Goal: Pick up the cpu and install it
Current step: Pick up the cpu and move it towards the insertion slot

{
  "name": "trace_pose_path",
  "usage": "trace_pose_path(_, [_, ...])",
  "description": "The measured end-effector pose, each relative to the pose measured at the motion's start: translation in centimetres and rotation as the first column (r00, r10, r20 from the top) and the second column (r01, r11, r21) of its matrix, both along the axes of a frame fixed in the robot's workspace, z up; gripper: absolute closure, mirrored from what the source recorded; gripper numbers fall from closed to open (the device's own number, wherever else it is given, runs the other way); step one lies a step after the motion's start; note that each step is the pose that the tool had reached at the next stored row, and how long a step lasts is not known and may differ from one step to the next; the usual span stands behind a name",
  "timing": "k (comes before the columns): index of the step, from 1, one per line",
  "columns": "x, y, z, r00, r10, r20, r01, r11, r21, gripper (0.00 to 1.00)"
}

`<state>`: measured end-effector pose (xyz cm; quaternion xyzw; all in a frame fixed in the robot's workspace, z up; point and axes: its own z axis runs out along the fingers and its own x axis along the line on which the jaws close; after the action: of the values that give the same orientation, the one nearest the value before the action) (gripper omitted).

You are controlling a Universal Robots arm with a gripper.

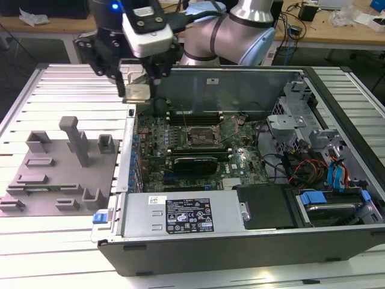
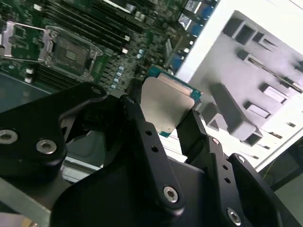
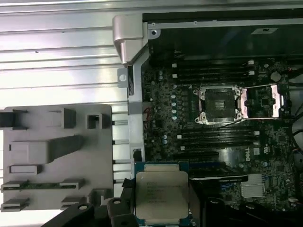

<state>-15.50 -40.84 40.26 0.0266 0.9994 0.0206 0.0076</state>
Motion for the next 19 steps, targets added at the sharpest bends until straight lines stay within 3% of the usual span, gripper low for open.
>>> trace_pose_path(6, [3.20,0.01,-0.02,1.0000,0.000,-0.0017,0.000,1.0000,0.0000,0.46])
trace_pose_path(8, [5.08,0.01,-0.04,1.0000,0.000,-0.0028,0.000,1.0000,0.0000,0.46])
trace_pose_path(9, [5.58,0.00,-0.04,1.0000,0.000,-0.0029,0.000,1.0000,0.0000,0.46])
trace_pose_path(13, [5.61,0.01,-0.07,1.0000,0.000,-0.0027,0.000,1.0000,0.0002,0.46])
trace_pose_path(19, [6.27,0.02,-1.27,1.0000,0.000,-0.0047,0.000,1.0000,-0.0001,0.46])
